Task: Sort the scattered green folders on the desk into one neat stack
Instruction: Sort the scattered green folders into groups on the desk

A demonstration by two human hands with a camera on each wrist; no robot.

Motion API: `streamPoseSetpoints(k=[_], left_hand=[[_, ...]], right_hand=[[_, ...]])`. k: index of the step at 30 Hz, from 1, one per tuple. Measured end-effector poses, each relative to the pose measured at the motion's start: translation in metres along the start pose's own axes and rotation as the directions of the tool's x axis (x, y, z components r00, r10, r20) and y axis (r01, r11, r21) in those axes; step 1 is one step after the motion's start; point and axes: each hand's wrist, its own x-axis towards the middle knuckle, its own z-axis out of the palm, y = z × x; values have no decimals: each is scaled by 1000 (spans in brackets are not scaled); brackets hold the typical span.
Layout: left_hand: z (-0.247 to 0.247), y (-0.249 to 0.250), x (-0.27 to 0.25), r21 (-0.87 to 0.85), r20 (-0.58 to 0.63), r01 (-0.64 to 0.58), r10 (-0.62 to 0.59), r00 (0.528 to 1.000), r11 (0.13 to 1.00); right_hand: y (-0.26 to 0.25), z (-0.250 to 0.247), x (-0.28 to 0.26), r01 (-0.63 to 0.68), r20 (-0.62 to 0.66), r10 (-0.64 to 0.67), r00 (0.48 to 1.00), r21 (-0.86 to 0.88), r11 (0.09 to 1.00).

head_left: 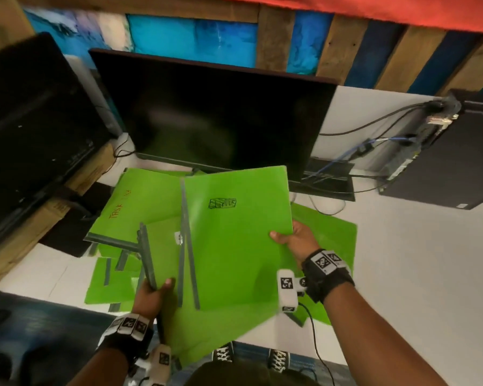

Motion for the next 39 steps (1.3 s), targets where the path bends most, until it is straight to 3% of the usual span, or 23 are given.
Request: streamPoseSetpoints(k=[5,8,12,16,23,25,27,32,36,39], left_hand=[[-7,-5,6,-85,31,11,-9,999,996],[-12,-9,9,-132,56,33,-26,998,991],[-19,-33,24,-55,114,64,-58,992,996],[-22,-10,5,28,179,37,-41,983,999],[-20,-5,8,51,237,30,-41,971,998],[-20,-19,17,27,203,30,-35,978,999],[-21,-22,20,48,198,16,-25,980,999],[-15,-6,6,51,184,24,-33,982,998],[-12,-9,8,36,174,41,-46,984,999],[-9,-9,7,8,171,35,-36,985,999]], right_hand=[[7,36,25,-49,-33,42,999,-271,961],[8,52,36,-91,-84,66,994,-340,936],[1,76,39,-71,-70,46,996,-400,914],[4,100,44,-78,-56,60,997,-439,895],[25,121,36,-8,-30,-23,999,-768,640],[25,109,36,58,29,-63,998,-846,530],[19,83,41,40,-1,-81,997,-860,509],[16,-22,52,-298,-319,40,947,-824,482],[47,-98,55,-449,-407,190,893,-799,399],[74,-134,54,-549,-503,221,836,-750,368]])
